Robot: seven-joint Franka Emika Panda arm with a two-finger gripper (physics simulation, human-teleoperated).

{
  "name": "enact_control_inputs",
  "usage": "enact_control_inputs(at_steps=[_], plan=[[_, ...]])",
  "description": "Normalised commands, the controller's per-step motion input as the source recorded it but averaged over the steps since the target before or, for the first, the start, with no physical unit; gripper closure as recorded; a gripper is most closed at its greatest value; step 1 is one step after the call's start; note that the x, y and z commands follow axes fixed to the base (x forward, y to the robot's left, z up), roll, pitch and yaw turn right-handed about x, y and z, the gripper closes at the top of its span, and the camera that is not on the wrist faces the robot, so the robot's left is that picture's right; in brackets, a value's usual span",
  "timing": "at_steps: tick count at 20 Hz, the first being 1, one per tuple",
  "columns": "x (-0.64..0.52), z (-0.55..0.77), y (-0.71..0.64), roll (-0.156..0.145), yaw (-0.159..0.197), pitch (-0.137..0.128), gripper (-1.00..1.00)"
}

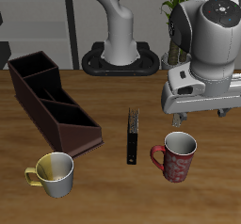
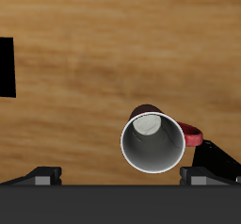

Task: Place the red mug into the right desk caddy's right compartment

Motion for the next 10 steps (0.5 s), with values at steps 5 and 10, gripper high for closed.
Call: enact_control_inputs(at_steps=[5, 10], plan=[[0.05, -0.33, -0.07, -0.003, -0.024, 0.021, -1.0], [0.02, -0.49, 0.07, -0.05, -0.04, 0.023, -1.0]])
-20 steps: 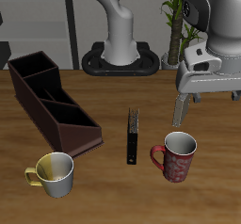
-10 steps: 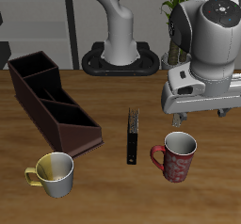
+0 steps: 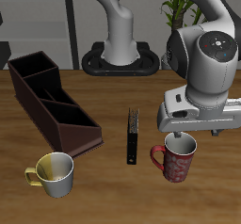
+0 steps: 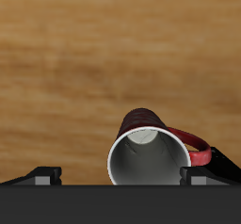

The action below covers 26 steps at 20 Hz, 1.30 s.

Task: Place the red mug into the right desk caddy's right compartment

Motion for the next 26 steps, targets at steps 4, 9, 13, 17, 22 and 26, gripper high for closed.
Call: enact_control_inputs(at_steps=[4, 9, 13, 17, 22, 26], plan=[[-0.09, -0.32, 0.36, -0.027, -0.029, 0.009, -1.0], [0.0, -0.31, 0.22, 0.046, -0.016, 0.017, -1.0], [0.06, -0.33, -0.14, -0.037, -0.026, 0.004, -1.0], [-0.02, -0.38, -0.11, -0.007, -0.05, 0.004, -1.0], [-0.05, -0.44, 0.0, 0.029, -0.043, 0.043, -1.0], [-0.07, -0.33, 0.02, 0.029, -0.077, 0.044, 1.0]])
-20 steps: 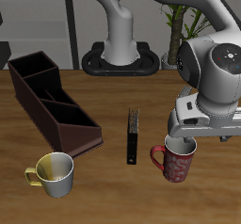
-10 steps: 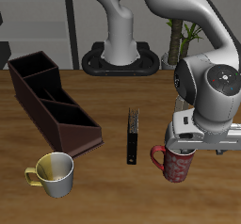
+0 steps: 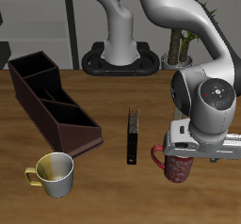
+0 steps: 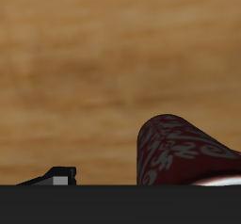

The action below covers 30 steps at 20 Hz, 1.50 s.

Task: Place the red mug into the right desk caddy's right compartment

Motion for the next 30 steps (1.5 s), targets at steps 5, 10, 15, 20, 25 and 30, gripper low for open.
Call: enact_control_inputs(at_steps=[5, 10, 15, 20, 25, 30], plan=[[0.01, -0.14, -0.08, -0.026, -0.031, 0.021, 1.0], [0.04, 0.07, -0.1, -0.01, 0.01, -0.007, 1.0], [-0.07, 0.37, -0.09, -0.007, 0.025, -0.049, 1.0], [-0.21, 0.71, -0.02, 0.003, 0.041, -0.09, 1.0], [-0.19, 0.56, -0.07, -0.016, 0.028, -0.053, 1.0], [-0.47, 0.8, -0.25, -0.017, 0.038, -0.104, 1.0]])
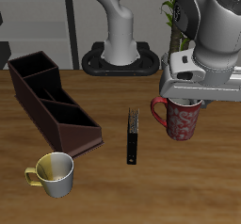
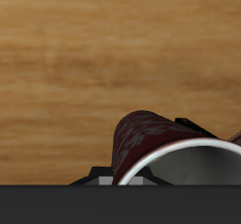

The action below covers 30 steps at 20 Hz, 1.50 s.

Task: Place the red mug into the right desk caddy's right compartment

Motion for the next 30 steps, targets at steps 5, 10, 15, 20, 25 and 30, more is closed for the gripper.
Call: enact_control_inputs(at_steps=[5, 10, 15, 20, 25, 30], plan=[[-0.6, 0.5, -0.32, -0.056, 0.056, -0.069, 1.0], [-0.77, 0.51, -0.36, -0.051, 0.064, -0.069, 1.0], [-0.56, 0.36, -0.27, -0.032, 0.054, -0.082, 1.0], [-0.51, 0.3, -0.27, -0.009, -0.027, -0.073, 1.0], [-0.36, 0.11, -0.28, -0.034, 0.0, -0.067, 1.0], [-0.35, 0.09, -0.21, -0.033, 0.032, -0.041, 1.0]])
